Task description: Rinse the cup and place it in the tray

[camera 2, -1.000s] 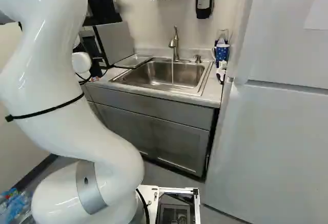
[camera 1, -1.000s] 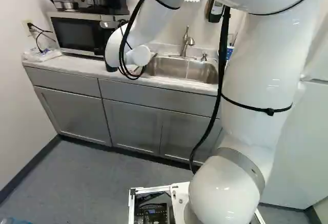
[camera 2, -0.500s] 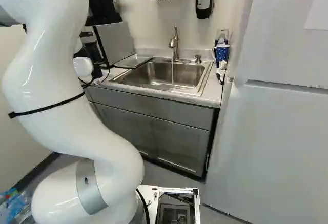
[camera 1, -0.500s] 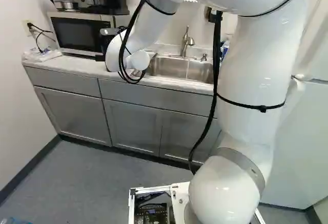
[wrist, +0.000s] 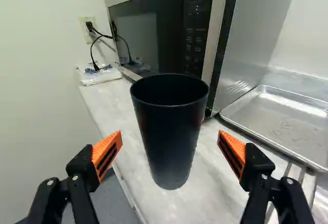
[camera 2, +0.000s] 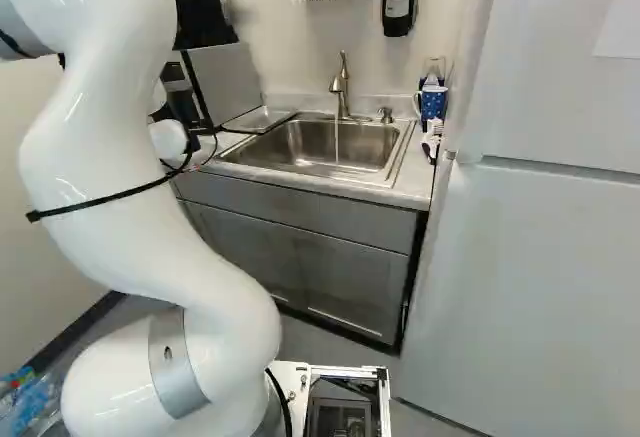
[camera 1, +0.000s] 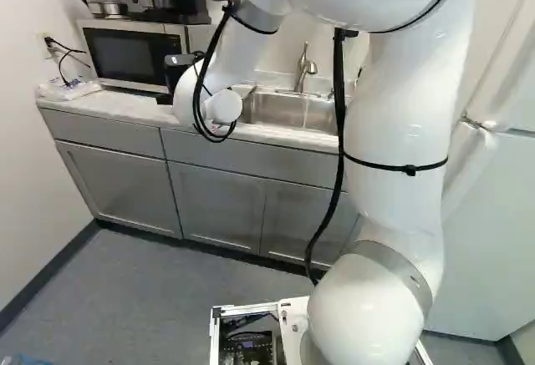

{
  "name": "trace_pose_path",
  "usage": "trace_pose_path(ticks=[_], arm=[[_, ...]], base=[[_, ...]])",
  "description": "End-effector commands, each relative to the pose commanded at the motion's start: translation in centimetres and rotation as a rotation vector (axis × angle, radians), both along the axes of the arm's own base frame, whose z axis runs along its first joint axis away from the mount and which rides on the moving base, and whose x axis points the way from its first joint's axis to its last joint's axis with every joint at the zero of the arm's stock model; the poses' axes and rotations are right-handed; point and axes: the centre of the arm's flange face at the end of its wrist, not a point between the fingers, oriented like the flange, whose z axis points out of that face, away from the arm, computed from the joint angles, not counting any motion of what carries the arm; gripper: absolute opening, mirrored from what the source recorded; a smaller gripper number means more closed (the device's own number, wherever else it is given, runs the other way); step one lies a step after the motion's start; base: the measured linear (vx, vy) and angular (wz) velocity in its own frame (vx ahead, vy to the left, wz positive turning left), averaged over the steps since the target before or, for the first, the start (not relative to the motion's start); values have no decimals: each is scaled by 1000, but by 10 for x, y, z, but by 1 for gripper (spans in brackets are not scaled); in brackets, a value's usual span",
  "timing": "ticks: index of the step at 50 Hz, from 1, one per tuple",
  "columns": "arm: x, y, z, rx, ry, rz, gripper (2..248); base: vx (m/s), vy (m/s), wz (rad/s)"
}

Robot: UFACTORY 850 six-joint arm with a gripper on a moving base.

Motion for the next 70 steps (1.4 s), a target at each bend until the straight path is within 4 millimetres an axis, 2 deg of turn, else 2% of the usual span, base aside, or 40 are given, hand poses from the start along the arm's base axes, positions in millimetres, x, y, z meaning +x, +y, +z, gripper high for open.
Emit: trace_pose_path(ticks=[16, 47, 48, 53, 54, 58, 59, 63, 64, 70], arm=[[5, 1, -13, 16, -25, -2, 247], [5, 2, -11, 28, -45, -2, 247], [5, 2, -11, 28, -45, -2, 230], [5, 2, -11, 28, -45, -2, 230], [5, 2, -11, 28, -45, -2, 193], [5, 2, -11, 28, -45, -2, 193], [5, 2, -11, 28, -45, -2, 155], [5, 2, -11, 28, -45, -2, 155], [5, 2, -11, 28, -45, -2, 125], [5, 2, -11, 28, -45, -2, 122]], base=[[0, 0, 0], [0, 0, 0], [0, 0, 0], [0, 0, 0], [0, 0, 0], [0, 0, 0], [0, 0, 0], [0, 0, 0], [0, 0, 0], [0, 0, 0]])
